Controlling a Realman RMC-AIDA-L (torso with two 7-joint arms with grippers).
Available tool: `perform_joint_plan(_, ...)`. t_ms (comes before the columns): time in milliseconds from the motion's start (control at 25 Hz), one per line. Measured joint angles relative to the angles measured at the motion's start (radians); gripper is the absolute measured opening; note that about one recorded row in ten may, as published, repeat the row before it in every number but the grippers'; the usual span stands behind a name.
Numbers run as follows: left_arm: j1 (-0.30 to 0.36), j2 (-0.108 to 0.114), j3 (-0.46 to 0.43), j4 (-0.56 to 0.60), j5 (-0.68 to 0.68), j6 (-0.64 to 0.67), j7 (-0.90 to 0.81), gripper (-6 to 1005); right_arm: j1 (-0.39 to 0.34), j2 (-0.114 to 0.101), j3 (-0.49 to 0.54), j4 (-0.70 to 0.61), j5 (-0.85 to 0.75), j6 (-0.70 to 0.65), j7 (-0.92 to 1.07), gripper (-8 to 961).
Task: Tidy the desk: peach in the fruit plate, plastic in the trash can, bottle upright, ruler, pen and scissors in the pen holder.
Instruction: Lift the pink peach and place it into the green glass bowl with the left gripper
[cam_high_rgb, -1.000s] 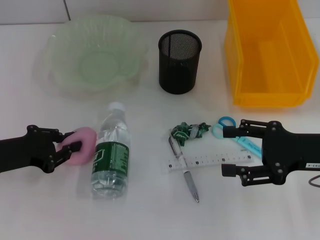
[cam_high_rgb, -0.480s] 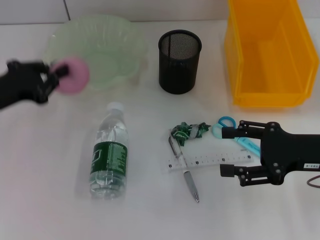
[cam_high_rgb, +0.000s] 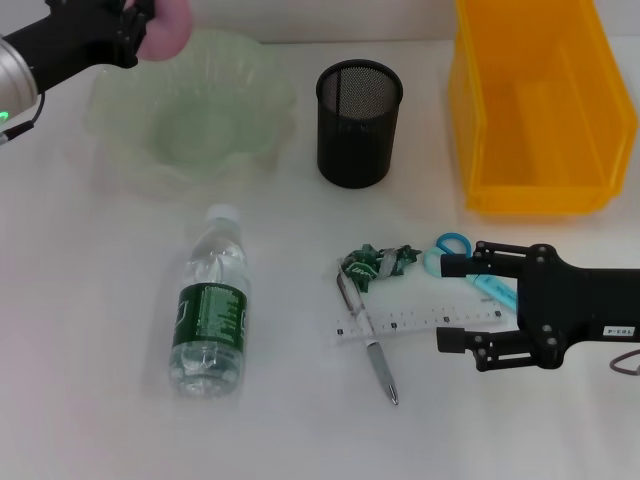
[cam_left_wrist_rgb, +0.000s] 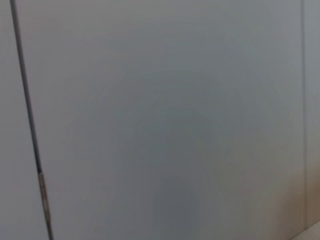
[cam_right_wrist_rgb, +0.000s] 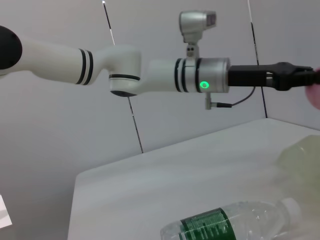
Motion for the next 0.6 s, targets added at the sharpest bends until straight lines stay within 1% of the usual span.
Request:
perform_joint_plan(120, -0.027, -0.005, 0.038, -0.021, -0.001, -0.1, 0.014, 91, 0.001, 0.0, 0.005, 0.003, 0.0, 0.0, 0.001, 839)
perform_joint_plan(160, -0.03, -0.006, 0.068, -0.026, -0.008, -0.136, 0.022, 105, 0.0, -0.001, 0.007, 0.004, 0.0, 0.0, 0.001, 839)
perform_joint_plan(200, -0.031, -0.006, 0.087, -0.027, -0.013, -0.158, 0.025, 118, 0.0, -0.001, 0.007, 0.004, 0.0, 0.0, 0.001, 839)
perform_joint_plan(320, -0.031, -0.006, 0.087, -0.027, -0.013, -0.158, 0.025, 192, 0.0, -0.001, 0.009, 0.005, 0.0, 0.0, 0.003, 839)
perform_joint_plan(360, -0.032, -0.007, 0.116, -0.036, -0.024, -0.195, 0.026, 217, 0.001, -0.001, 0.01, 0.005, 0.0, 0.0, 0.003, 839)
perform_joint_plan(480, -0.023, -0.007, 0.121, -0.041, -0.047, -0.185, 0.027, 291, 0.004, -0.001, 0.011, 0.005, 0.003, 0.0, 0.004, 839)
perform_joint_plan(520, -0.023, -0.007, 0.121, -0.041, -0.047, -0.185, 0.027, 339, 0.004, -0.001, 0.011, 0.005, 0.01, 0.0, 0.006, 839)
perform_joint_plan(600, 0.004, -0.005, 0.123, -0.041, -0.139, -0.126, 0.056, 436, 0.003, -0.002, 0.012, 0.003, 0.044, 0.0, 0.029, 839)
